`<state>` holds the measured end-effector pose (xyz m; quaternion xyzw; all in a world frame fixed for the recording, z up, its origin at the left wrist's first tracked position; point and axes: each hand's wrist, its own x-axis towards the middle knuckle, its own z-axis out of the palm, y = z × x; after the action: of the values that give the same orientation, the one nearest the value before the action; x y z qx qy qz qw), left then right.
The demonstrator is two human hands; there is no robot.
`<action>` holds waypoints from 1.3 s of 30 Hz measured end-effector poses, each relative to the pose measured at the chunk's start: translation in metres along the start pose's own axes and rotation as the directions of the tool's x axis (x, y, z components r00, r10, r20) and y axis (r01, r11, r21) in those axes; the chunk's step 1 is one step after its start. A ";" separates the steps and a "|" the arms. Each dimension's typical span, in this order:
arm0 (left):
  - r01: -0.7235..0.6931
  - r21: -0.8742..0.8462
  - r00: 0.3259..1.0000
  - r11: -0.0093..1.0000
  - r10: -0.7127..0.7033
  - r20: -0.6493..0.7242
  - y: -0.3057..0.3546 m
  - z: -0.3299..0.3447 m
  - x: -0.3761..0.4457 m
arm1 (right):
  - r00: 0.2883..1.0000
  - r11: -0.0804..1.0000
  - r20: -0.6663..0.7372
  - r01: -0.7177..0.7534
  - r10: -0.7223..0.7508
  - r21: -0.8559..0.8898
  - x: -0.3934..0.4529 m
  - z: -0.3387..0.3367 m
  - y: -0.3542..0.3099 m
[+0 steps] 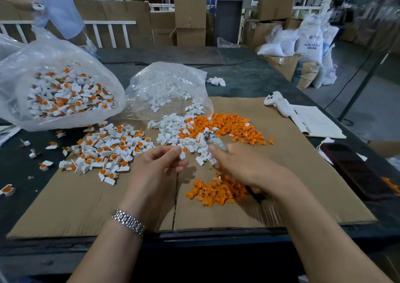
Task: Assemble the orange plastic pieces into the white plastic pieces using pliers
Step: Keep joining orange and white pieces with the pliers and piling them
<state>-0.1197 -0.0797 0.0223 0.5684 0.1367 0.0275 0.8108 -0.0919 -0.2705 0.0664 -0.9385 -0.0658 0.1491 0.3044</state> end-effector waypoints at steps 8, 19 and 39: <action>-0.122 0.875 0.811 0.468 0.555 -0.183 -0.002 -0.037 0.019 | 0.932 0.850 -0.297 -0.323 0.208 -0.416 0.037 -0.006 0.052; -0.478 0.858 0.821 0.187 0.443 0.361 -0.019 0.029 0.040 | 0.912 0.872 -0.410 -0.197 -0.004 -0.447 0.041 0.008 0.055; -0.485 0.873 0.822 -0.058 0.311 0.477 -0.019 0.021 0.044 | 0.916 0.944 -0.356 0.065 -0.185 -0.324 0.028 0.031 0.024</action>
<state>-0.0739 -0.0969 0.0025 0.9703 -0.1067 0.1270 0.1761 -0.0749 -0.2663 0.0217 -0.9789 -0.0881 -0.0684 0.1715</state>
